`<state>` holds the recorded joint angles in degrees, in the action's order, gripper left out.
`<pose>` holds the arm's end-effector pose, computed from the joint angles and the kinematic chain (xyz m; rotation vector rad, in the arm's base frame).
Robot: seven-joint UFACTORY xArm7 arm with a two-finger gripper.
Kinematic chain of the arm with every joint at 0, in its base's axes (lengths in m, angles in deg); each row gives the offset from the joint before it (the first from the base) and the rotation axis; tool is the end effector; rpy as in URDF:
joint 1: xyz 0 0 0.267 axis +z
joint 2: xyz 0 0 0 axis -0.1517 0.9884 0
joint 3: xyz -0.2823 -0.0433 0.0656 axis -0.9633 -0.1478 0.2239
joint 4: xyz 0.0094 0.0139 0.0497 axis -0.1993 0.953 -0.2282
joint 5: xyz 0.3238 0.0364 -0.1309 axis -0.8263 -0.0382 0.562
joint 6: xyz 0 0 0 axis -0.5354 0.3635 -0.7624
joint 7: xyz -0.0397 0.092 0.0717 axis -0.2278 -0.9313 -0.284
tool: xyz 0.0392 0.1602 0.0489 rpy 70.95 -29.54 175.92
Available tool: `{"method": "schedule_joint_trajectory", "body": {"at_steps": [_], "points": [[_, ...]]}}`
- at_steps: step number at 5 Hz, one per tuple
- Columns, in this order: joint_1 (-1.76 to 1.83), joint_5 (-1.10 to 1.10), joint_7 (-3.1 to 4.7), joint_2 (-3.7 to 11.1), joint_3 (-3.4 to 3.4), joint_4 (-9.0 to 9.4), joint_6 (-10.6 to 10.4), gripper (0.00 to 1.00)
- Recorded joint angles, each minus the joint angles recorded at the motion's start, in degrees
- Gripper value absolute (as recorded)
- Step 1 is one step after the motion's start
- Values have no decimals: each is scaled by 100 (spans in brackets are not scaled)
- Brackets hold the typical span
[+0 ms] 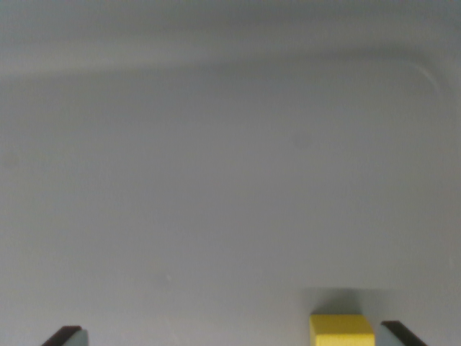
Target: Pick yellow cube
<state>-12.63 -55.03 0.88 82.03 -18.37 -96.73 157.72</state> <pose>0.4911 -0.0597 0.2384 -3.0808 0.0736 0.0298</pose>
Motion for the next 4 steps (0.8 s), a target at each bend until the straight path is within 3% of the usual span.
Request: {"method": "schedule_joint_trajectory", "body": {"at_steps": [1,2,3,4], "points": [[-27,-16,116,57,-45,237,-264,0],[-27,-16,116,57,-45,237,-264,0],[-55,-31,235,116,-91,478,-533,0],[-55,-31,235,116,-91,478,-533,0]]}}
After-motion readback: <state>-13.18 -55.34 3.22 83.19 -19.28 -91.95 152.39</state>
